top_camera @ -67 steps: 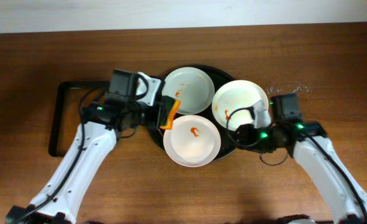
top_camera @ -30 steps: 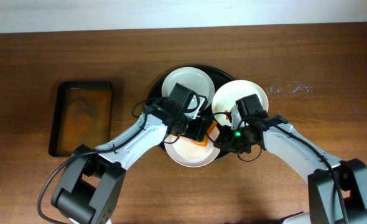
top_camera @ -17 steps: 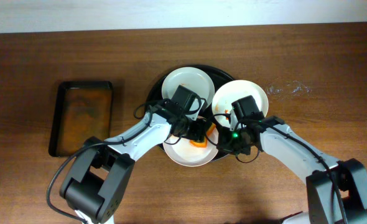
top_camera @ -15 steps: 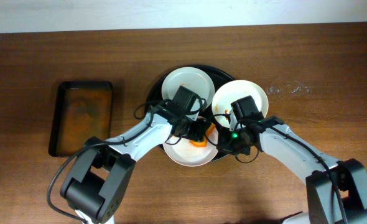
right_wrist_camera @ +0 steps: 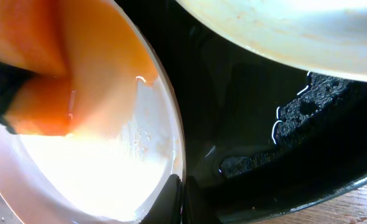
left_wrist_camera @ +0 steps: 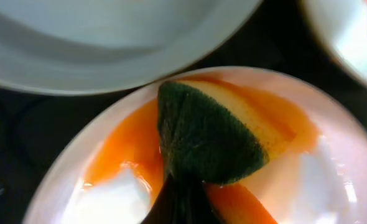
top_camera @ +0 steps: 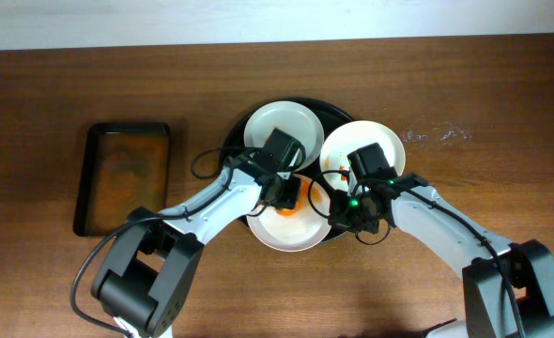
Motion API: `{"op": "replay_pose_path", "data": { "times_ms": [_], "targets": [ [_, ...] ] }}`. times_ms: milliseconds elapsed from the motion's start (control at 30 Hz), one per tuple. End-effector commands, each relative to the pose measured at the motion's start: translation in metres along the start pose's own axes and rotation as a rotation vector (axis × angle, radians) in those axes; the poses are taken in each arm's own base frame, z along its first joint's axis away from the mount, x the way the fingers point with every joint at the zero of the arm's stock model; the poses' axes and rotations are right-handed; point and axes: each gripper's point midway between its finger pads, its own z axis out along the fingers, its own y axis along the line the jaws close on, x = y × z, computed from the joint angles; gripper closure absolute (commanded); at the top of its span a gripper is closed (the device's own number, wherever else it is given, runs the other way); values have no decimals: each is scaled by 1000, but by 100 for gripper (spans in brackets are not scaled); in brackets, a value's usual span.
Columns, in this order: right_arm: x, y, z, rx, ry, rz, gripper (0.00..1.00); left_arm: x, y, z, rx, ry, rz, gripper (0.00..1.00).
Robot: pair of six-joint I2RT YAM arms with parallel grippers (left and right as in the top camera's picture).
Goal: Clean dirty plates on tray and stack at the side
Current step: 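Hold the front plate rim with the right gripper and scrub with the sponge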
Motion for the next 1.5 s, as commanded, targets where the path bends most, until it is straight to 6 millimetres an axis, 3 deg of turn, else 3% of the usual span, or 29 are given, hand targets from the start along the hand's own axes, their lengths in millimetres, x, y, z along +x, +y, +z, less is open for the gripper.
{"op": "replay_pose_path", "data": {
  "times_ms": [0, 167, 367, 433, 467, 600, 700, 867, 1033, 1200, 1367, 1467],
  "targets": [
    [2, -8, 2, 53, 1, 5, 96, -2, 41, -3, -201, 17, -25, 99],
    [2, -8, 2, 53, 1, 5, 96, -40, 28, -55, -174, -93, -29, 99],
    [2, -8, 2, 52, 1, 4, 95, -61, 26, -113, -133, -227, -51, 99],
    [2, -8, 2, 51, 0, 4, 78, -64, 33, -127, -133, -258, -71, 99],
    [1, -8, 2, 50, -1, 4, 57, -65, 37, -134, -134, -268, -81, 99],
    [-1, -6, 2, 44, -12, -1, 50, -65, 43, -141, -108, -272, -105, 99],
    [-3, -5, 2, 39, -20, -4, 50, -66, 53, -142, -107, -270, -130, 99],
    [-6, -3, 3, 34, -29, -8, 71, -69, 74, -144, -128, -275, -176, 99],
    [-2, -8, 7, 44, -12, -1, 73, -70, 89, -146, -142, -278, -208, 99],
    [-2, -10, 18, 44, 9, 5, 96, -69, 92, -146, -143, -276, -216, 99],
    [-8, -5, 16, 29, -16, -65, 96, -68, 92, -146, -145, -269, -216, 99],
    [-16, -1, 5, 37, -53, -111, 96, -67, 92, -146, -145, -269, -216, 99]
  ]
}}
